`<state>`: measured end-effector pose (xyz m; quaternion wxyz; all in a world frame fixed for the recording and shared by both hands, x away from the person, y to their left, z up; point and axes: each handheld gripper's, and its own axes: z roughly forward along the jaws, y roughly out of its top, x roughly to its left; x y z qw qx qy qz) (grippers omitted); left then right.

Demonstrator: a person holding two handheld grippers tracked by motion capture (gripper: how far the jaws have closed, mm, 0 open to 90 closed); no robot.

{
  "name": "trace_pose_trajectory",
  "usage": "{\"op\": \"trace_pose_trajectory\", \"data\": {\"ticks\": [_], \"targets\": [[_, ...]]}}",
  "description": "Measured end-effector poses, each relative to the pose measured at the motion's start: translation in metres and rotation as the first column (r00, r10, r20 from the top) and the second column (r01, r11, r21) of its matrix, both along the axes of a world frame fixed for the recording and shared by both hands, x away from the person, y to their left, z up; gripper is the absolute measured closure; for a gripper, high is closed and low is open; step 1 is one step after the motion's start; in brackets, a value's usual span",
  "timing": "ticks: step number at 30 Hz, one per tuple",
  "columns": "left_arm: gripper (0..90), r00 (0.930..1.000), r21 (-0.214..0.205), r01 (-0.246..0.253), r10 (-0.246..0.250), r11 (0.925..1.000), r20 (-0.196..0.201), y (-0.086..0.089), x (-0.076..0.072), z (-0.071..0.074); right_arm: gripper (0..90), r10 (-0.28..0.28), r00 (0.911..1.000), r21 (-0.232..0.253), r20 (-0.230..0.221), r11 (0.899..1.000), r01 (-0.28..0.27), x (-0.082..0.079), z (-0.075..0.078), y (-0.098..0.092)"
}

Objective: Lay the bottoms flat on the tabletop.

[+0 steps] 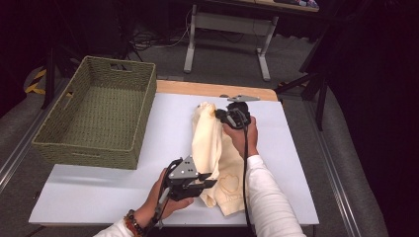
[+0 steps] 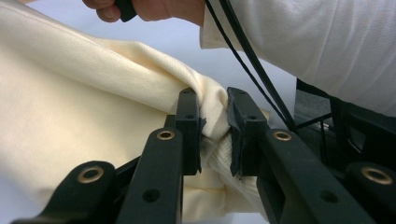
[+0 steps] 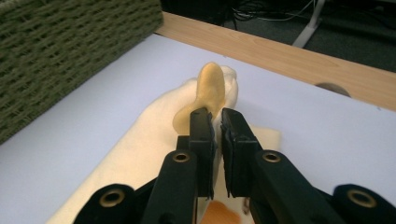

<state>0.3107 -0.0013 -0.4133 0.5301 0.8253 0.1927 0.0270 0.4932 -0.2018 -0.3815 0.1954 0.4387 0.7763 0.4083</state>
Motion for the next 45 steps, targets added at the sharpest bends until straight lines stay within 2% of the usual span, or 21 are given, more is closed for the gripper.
{"op": "trace_pose_trajectory", "data": {"ticks": [4, 7, 9, 12, 14, 15, 18, 22, 23, 24, 26, 27, 29, 31, 33, 35, 37, 38, 41, 43, 45], "targets": [[75.7, 0.9997, 0.015, 0.018, -0.018, 0.9997, -0.017, -0.02, 0.003, -0.006, 82.8, -0.033, 0.9994, 0.015, -0.01, 0.999, 0.033, -0.001, -0.009, -0.022], [74.6, 0.9993, 0.03, 0.022, -0.021, 0.9993, -0.032, -0.034, 0.005, -0.01, 84.0, -0.046, 0.9988, 0.005, -0.017, 0.999, 0.046, -0.002, -0.017, -0.034], [71.9, 0.9995, 0.038, 0.015, -0.014, 0.9992, -0.029, -0.042, 0.006, -0.012, 86.4, -0.061, 0.998, -0.003, -0.015, 0.998, 0.061, -0.003, -0.022, -0.041], [69.0, 0.9995, 0.034, 0.016, -0.016, 0.9993, -0.028, -0.05, 0.009, -0.013, 84.4, -0.067, 0.9973, 0.017, -0.031, 0.998, 0.067, -0.004, -0.03, -0.051], [67.6, 0.9997, 0.024, 0.017, -0.017, 0.9996, -0.019, -0.055, 0.011, -0.013, 84.1, -0.075, 0.9968, -0.006, -0.027, 0.997, 0.075, -0.006, -0.033, -0.055], [64.1, 0.9997, 0.014, 0.015, -0.015, 0.9998, -0.018, -0.056, 0.012, -0.013, 83.8, -0.073, 0.9969, 0.004, -0.031, 0.997, 0.073, -0.007, -0.035, -0.057], [57.0, 0.9998, -0.009, 0.014, -0.014, 0.9999, -0.013, -0.055, 0.013, -0.01, 80.3, -0.08, 0.9965, -0.006, -0.027, 0.997, 0.08, -0.014, -0.039, -0.062], [49.4, 0.9999, -0.038, 0.003, -0.003, 0.9993, 0.017, -0.043, 0.012, 0.0, 72.9, -0.071, 0.9973, -0.003, -0.016, 0.997, 0.071, -0.026, -0.04, -0.066], [47.4, 0.9995, -0.032, -0.002, 0.003, 0.9995, 0.033, -0.039, 0.011, 0.002, 70.3, -0.066, 0.9977, 0.001, -0.017, 0.998, 0.066, -0.029, -0.04, -0.066], [45.8, 0.9974, -0.017, -0.014, 0.016, 0.9998, 0.071, -0.031, 0.008, 0.006, 67.7, -0.059, 0.9981, 0.0, -0.015, 0.998, 0.059, -0.033, -0.04, -0.066], [43.7, 0.9921, 0.012, -0.041, 0.04, 0.9991, 0.119, -0.015, 0.006, 0.007, 62.7, -0.048, 0.9988, -0.007, -0.008, 0.999, 0.048, -0.043, -0.04, -0.066], [42.2, 0.9853, 0.044, -0.097, 0.089, 0.9943, 0.146, 0.0, 0.008, 0.004, 60.0, -0.038, 0.9992, -0.008, -0.007, 0.999, 0.038, -0.051, -0.041, -0.066], [42.7, 0.9782, 0.066, -0.163, 0.153, 0.9844, 0.14, 0.018, 0.014, -0.004, 54.8, -0.014, 0.9999, -0.006, -0.003, 1.0, 0.014, -0.068, -0.043, -0.065], [43.2, 0.9701, 0.097, -0.22, 0.207, 0.9708, 0.127, 0.033, 0.021, -0.015, 52.3, -0.001, 1.0, -0.045, -0.009, 0.999, 0.0, -0.079, -0.047, -0.061], [44.1, 0.9646, 0.108, -0.25, 0.238, 0.9622, 0.113, 0.043, 0.026, -0.027, 51.9, 0.019, 0.9998, -0.075, -0.004, 0.997, -0.019, -0.089, -0.052, -0.058], [44.5, 0.9603, 0.136, -0.269, 0.254, 0.9535, 0.115, 0.048, 0.03, -0.037, 51.6, 0.027, 0.9993, -0.082, -0.025, 0.996, -0.029, -0.096, -0.056, -0.056], [44.6, 0.9602, 0.147, -0.272, 0.258, 0.9511, 0.107, 0.048, 0.032, -0.041, 51.9, 0.023, 0.9994, -0.09, -0.025, 0.996, -0.025, -0.1, -0.057, -0.056], [44.5, 0.9643, 0.157, -0.262, 0.251, 0.9522, 0.085, 0.046, 0.036, -0.047, 52.4, 0.017, 0.9993, -0.105, -0.034, 0.994, -0.02, -0.104, -0.059, -0.056], [44.7, 0.967, 0.179, -0.253, 0.242, 0.9509, 0.08, 0.037, 0.039, -0.051, 54.2, 0.02, 0.9972, -0.102, -0.073, 0.994, -0.028, -0.109, -0.065, -0.056], [44.7, 0.969, 0.196, -0.246, 0.238, 0.9492, 0.066, 0.03, 0.042, -0.054, 58.1, 0.021, 0.9966, -0.124, -0.08, 0.992, -0.03, -0.111, -0.068, -0.055], [44.7, 0.9701, 0.208, -0.243, 0.237, 0.9476, 0.052, 0.025, 0.044, -0.057, 61.5, 0.02, 0.9952, -0.119, -0.095, 0.992, -0.031, -0.11, -0.071, -0.055]]}}
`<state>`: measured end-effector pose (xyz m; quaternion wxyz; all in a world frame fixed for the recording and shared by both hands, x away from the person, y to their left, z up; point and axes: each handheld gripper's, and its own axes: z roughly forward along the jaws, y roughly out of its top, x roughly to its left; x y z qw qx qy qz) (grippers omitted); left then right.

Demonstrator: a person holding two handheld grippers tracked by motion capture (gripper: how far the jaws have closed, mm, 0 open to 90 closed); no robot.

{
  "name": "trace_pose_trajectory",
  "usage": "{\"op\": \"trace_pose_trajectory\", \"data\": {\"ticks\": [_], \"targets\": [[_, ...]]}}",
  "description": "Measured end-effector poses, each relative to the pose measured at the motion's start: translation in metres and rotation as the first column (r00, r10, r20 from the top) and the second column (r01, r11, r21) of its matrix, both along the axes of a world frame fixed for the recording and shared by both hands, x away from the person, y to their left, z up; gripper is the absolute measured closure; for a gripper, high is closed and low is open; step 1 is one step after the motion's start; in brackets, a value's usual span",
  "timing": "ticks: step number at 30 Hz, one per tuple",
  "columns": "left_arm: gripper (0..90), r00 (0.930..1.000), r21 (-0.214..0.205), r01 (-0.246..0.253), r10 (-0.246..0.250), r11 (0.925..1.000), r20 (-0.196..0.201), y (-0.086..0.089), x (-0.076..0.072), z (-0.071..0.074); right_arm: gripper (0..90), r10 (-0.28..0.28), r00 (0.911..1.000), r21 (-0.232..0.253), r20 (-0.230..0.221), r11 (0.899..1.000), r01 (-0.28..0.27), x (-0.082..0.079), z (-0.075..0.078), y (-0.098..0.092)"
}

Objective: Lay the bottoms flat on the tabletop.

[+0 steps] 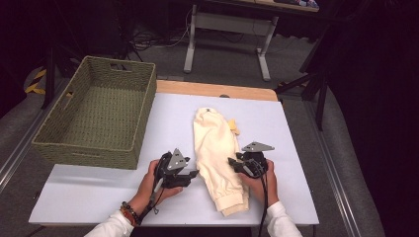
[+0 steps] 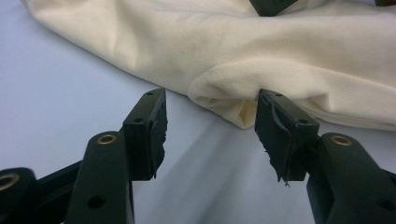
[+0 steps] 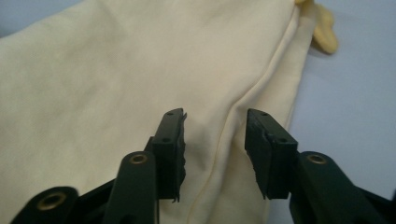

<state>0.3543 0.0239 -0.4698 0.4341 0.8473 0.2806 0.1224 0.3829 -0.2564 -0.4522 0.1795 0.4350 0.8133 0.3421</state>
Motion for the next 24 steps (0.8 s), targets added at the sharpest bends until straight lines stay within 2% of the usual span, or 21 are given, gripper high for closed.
{"op": "trace_pose_trajectory", "data": {"ticks": [2, 4, 5, 6, 7, 9, 14, 17, 19, 20, 24], "targets": [[44.8, 0.9999, 0.031, -0.012, 0.011, 0.9995, 0.006, -0.003, 0.001, 0.0, 67.8, 0.005, 0.9999, 0.005, -0.013, 1.0, -0.005, 0.0, -0.003, 0.001], [45.5, 0.9997, 0.053, -0.023, 0.023, 0.9983, -0.006, -0.007, 0.002, -0.001, 73.7, 0.015, 0.9999, 0.004, -0.001, 1.0, -0.015, 0.0, -0.004, 0.002], [47.1, 0.9995, 0.067, -0.031, 0.032, 0.9973, -0.004, -0.009, 0.003, -0.001, 80.9, 0.025, 0.9997, 0.004, -0.002, 1.0, -0.025, -0.001, -0.003, 0.003], [48.1, 0.9995, 0.067, -0.031, 0.032, 0.9973, -0.004, -0.009, 0.003, -0.001, 85.7, 0.024, 0.9997, -0.001, 0.01, 1.0, -0.024, -0.002, -0.002, 0.003], [48.2, 0.9994, 0.068, -0.035, 0.036, 0.9971, -0.003, -0.01, 0.003, -0.001, 86.8, 0.023, 0.9995, -0.014, 0.021, 1.0, -0.023, -0.002, -0.001, 0.002], [48.1, 0.9994, 0.067, -0.033, 0.034, 0.9972, -0.009, -0.011, 0.003, -0.001, 87.4, 0.017, 0.9986, -0.029, 0.05, 0.999, -0.016, -0.005, 0.004, 0.0], [45.5, 0.9996, 0.056, -0.021, 0.022, 0.9982, -0.016, -0.016, 0.003, 0.0, 87.4, -0.034, 0.9927, 0.003, 0.116, 0.999, 0.034, -0.013, 0.021, -0.012], [46.8, 0.9996, 0.067, -0.027, 0.027, 0.9974, -0.003, -0.019, 0.003, 0.0, 87.4, -0.041, 0.9926, 0.01, 0.114, 0.999, 0.04, -0.015, 0.024, -0.015], [50.3, 0.9997, 0.079, -0.023, 0.024, 0.9966, -0.001, -0.023, 0.004, 0.0, 87.1, -0.051, 0.9943, -0.002, 0.093, 0.999, 0.052, -0.014, 0.019, -0.017], [51.5, 0.9996, 0.101, -0.026, 0.027, 0.9945, -0.008, -0.026, 0.005, -0.001, 87.0, -0.055, 0.9953, -0.007, 0.08, 0.998, 0.055, -0.013, 0.016, -0.017], [62.4, 0.9997, 0.095, -0.005, 0.007, 0.9955, -0.023, -0.026, 0.007, -0.001, 85.2, -0.056, 0.9971, -0.051, 0.051, 0.997, 0.059, -0.009, 0.006, -0.016]]}}
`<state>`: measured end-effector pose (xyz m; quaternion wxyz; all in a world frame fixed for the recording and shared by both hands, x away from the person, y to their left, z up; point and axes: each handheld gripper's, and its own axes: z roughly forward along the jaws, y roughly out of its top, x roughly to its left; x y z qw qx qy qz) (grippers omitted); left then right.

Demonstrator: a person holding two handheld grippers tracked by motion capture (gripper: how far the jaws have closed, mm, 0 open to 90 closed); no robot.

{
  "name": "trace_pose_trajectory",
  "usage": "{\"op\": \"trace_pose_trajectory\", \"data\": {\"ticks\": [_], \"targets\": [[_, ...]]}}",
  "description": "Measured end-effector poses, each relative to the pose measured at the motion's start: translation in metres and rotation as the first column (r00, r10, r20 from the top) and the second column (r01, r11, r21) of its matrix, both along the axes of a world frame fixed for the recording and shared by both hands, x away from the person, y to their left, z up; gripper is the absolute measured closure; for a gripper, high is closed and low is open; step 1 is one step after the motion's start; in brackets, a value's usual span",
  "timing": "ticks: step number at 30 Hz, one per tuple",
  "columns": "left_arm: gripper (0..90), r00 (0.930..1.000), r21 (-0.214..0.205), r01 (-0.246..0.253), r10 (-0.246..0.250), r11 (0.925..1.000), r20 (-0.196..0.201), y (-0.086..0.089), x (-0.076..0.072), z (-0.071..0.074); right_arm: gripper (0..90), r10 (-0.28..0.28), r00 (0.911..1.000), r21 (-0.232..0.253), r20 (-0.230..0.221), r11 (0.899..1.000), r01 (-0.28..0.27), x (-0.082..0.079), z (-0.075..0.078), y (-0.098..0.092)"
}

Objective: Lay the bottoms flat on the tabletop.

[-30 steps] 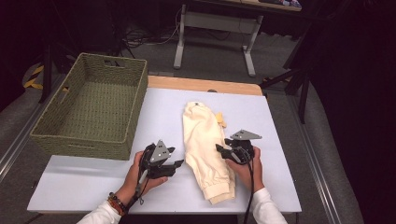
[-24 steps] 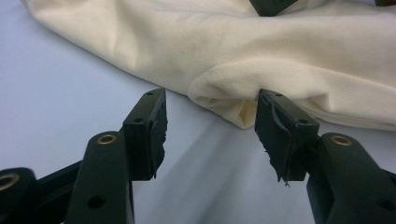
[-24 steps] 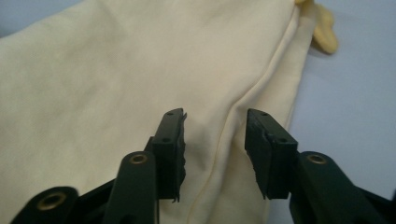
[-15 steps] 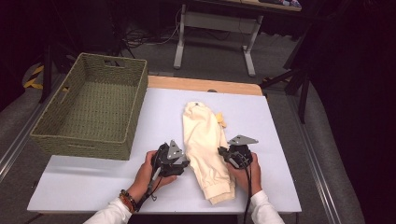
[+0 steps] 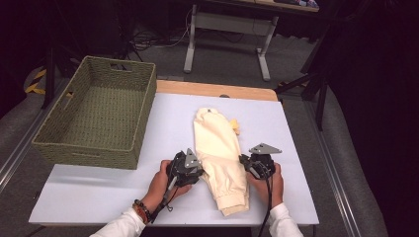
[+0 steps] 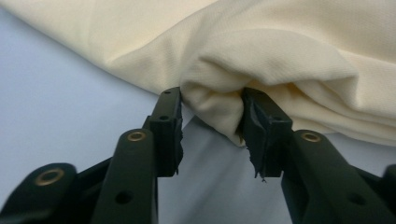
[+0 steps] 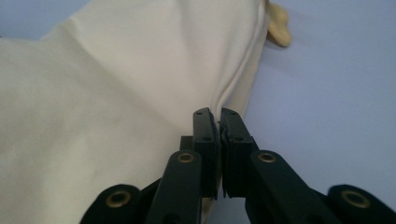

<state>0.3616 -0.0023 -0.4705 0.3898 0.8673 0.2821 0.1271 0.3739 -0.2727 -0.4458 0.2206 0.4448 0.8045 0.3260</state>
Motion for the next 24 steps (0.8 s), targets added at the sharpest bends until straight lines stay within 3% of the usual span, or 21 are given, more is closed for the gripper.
{"op": "trace_pose_trajectory", "data": {"ticks": [3, 5, 9, 11, 16, 21, 24], "targets": [[77.0, 0.9996, -0.007, 0.028, -0.028, 0.9996, -0.005, 0.003, 0.002, 0.0, 79.4, 0.004, 1.0, -0.047, -0.002, 0.999, -0.004, -0.001, -0.004, 0.003], [83.7, 0.9996, -0.021, 0.025, -0.026, 0.9995, -0.014, 0.006, 0.004, 0.001, 77.6, 0.009, 1.0, -0.033, 0.001, 0.999, -0.009, -0.002, -0.004, 0.003], [85.5, 0.9999, -0.02, 0.007, -0.007, 0.9998, 0.011, 0.01, 0.003, 0.003, 71.8, 0.008, 0.9998, -0.02, 0.019, 1.0, -0.008, -0.007, -0.002, 0.001], [85.7, 0.9991, -0.021, -0.015, 0.016, 0.9997, 0.04, 0.015, 0.002, 0.008, 64.1, -0.005, 0.9987, 0.002, 0.051, 1.0, 0.004, -0.014, 0.002, -0.001], [85.8, 0.9975, -0.015, -0.052, 0.052, 0.9986, 0.048, 0.029, 0.005, 0.014, 61.3, 0.017, 0.9958, 0.038, 0.09, 0.999, -0.021, -0.026, 0.007, 0.0], [85.8, 0.9943, 0.002, -0.09, 0.09, 0.9959, 0.057, 0.049, 0.005, 0.014, 60.4, 0.087, 0.9894, 0.051, 0.116, 0.994, -0.093, -0.04, 0.011, 0.013], [85.8, 0.9923, 0.013, -0.109, 0.108, 0.9939, 0.061, 0.059, 0.006, 0.014, 59.9, 0.137, 0.9809, 0.047, 0.138, 0.988, -0.145, -0.048, 0.013, 0.024]]}}
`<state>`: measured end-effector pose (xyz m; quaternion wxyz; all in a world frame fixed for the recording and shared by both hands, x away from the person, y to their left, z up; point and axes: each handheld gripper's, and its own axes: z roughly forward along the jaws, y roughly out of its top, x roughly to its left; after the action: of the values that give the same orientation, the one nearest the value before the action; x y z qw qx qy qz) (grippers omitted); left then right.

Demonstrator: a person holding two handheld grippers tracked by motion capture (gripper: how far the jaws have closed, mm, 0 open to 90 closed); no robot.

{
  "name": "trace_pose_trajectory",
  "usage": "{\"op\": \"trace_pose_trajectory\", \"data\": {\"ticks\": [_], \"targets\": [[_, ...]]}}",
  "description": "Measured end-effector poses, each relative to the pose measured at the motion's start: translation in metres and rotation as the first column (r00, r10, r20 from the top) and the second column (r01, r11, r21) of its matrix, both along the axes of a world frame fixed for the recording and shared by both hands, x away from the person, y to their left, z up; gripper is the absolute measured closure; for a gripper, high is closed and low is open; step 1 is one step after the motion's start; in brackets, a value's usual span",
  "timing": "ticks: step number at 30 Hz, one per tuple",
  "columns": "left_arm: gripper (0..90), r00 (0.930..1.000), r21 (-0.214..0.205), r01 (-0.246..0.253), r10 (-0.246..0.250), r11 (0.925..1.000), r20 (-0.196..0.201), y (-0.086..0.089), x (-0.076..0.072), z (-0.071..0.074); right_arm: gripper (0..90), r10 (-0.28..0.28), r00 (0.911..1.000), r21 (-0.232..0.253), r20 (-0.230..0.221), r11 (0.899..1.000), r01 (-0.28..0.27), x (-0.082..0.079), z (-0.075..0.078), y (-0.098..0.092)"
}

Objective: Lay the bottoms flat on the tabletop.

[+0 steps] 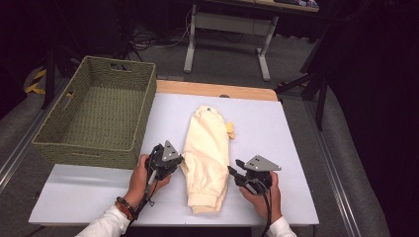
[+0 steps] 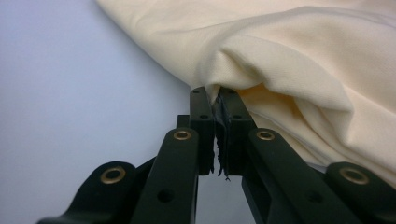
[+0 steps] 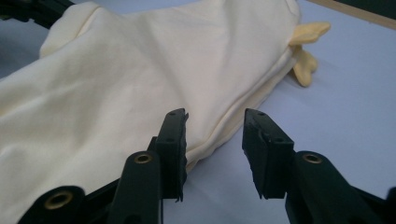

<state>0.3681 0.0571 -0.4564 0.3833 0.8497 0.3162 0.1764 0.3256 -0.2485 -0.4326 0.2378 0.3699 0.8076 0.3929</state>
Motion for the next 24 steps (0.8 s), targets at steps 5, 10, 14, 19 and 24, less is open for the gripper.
{"op": "trace_pose_trajectory", "data": {"ticks": [5, 10, 14, 19, 24], "targets": [[85.8, 0.9988, 0.065, -0.034, 0.032, 0.9973, 0.037, 0.006, 0.0, 0.006, 58.7, 0.021, 0.9998, -0.009, 0.006, 1.0, -0.021, -0.007, -0.001, 0.01], [85.9, 0.9991, 0.047, -0.04, 0.039, 0.9981, 0.016, 0.013, -0.002, 0.0, 57.5, 0.023, 0.9997, -0.008, -0.002, 1.0, -0.023, -0.007, -0.004, 0.011], [85.8, 0.999, 0.046, -0.044, 0.044, 0.998, 0.009, 0.021, -0.007, -0.005, 57.3, 0.052, 0.9986, 0.005, 0.001, 0.999, -0.052, -0.009, -0.003, 0.014], [85.9, 0.9989, 0.026, -0.042, 0.041, 0.9988, 0.025, 0.028, -0.014, -0.005, 58.7, 0.098, 0.9952, 0.001, -0.002, 0.995, -0.098, -0.013, -0.005, 0.023], [81.3, 0.9982, -0.014, 0.015, -0.014, 0.9998, 0.058, 0.033, -0.029, 0.006, 58.9, 0.136, 0.9906, 0.003, 0.008, 0.991, -0.136, -0.022, -0.005, 0.03]]}}
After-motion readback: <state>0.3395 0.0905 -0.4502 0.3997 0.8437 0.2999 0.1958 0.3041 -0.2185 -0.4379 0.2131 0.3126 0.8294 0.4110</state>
